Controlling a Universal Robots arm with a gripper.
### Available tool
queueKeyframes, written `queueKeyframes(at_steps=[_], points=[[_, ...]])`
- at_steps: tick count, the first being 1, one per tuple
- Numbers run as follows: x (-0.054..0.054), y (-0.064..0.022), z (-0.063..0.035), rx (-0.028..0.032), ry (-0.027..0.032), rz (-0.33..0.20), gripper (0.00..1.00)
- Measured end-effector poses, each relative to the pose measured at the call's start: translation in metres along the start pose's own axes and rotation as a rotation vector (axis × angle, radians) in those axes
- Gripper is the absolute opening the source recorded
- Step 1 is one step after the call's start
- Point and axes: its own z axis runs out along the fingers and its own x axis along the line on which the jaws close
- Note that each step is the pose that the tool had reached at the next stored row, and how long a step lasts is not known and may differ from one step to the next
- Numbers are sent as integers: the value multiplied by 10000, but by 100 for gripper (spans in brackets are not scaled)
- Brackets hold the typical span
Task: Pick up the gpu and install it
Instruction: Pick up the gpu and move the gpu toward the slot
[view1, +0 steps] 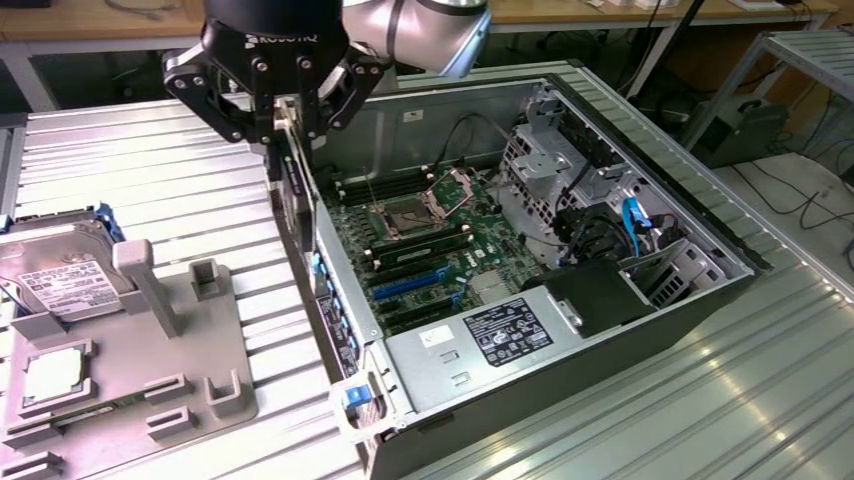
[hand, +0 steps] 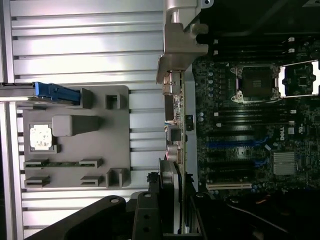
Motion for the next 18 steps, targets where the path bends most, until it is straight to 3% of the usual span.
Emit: queueKeyframes(at_steps=[18], points=[[-256,9,1,-1,-1,-13,28]])
